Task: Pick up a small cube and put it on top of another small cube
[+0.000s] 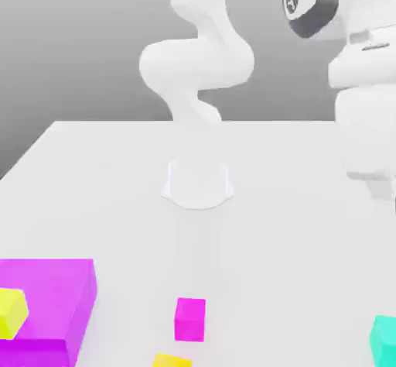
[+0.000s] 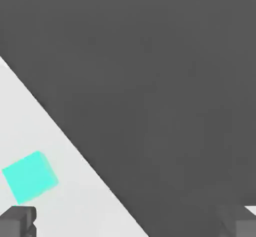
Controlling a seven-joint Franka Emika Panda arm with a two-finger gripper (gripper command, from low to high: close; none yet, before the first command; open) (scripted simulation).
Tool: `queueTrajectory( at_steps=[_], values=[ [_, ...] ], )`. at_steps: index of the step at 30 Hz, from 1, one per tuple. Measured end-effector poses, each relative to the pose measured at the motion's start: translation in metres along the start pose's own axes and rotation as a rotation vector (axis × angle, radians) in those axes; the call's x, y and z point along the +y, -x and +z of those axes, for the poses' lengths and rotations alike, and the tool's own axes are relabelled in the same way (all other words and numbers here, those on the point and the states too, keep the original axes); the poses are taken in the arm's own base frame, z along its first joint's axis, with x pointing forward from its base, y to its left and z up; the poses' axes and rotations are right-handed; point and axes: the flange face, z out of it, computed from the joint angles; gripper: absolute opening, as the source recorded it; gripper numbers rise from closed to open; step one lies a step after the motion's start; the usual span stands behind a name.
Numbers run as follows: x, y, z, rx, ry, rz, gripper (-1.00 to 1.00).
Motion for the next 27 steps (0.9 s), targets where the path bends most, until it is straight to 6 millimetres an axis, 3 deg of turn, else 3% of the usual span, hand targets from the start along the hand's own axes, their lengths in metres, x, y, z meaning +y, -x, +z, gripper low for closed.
queueTrajectory(
  at_steps=[4,9,13,14,20,22,25,27],
  values=[
    [-0.026,0.015,0.072,-0.096,0.013,-0.153,0.0],
    [-0.061,0.05,0.159,-0.211,0.026,-0.353,0.0],
    [-0.062,0.067,0.22,-0.229,0.027,-0.384,0.0],
    [-0.062,0.069,0.229,-0.23,0.027,-0.385,-1.0],
    [-0.061,0.071,0.233,-0.232,0.027,-0.386,-1.0],
    [-0.063,0.067,0.218,-0.232,0.028,-0.387,-1.0],
    [-0.062,0.057,0.179,-0.232,0.029,-0.377,-1.0],
    [-0.012,0.042,0.164,-0.229,0.051,-0.237,-1.0]
  ],
)
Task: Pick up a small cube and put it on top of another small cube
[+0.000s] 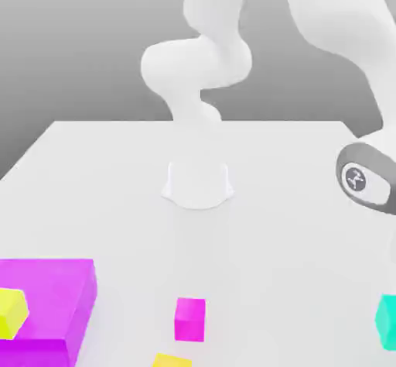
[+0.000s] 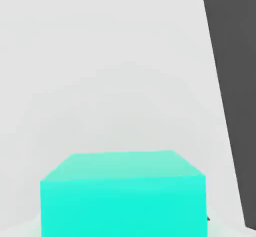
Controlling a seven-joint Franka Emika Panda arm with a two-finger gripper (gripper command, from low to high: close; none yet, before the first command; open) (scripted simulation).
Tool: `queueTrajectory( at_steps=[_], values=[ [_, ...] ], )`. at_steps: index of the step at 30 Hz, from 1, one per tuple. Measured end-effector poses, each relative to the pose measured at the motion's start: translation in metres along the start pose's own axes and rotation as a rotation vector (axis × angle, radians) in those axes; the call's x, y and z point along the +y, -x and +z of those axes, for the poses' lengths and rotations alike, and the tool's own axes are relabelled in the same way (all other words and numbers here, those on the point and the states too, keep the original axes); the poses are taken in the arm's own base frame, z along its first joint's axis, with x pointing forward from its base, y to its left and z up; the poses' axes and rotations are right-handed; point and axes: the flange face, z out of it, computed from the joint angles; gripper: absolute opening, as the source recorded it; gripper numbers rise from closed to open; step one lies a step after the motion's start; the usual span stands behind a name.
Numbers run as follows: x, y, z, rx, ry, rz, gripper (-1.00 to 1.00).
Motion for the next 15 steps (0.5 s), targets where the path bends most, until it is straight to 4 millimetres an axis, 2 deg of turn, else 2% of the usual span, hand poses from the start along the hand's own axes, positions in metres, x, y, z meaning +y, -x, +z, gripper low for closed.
queueTrajectory(
  at_steps=[3,7,9,10,11,15],
  values=[
    [0.077,0.012,-0.013,-0.003,0.003,0.214,-1.0],
    [0.173,0.044,-0.027,-0.003,-0.002,0.496,-1.0],
    [0.219,0.063,-0.019,-0.002,-0.006,0.637,-1.0],
    [0.242,0.073,-0.007,-0.002,-0.008,0.708,-1.0],
    [0.258,0.08,0.009,-0.001,-0.009,0.76,1.0],
    [0.258,0.08,0.009,-0.001,-0.009,0.76,1.0]
  ],
)
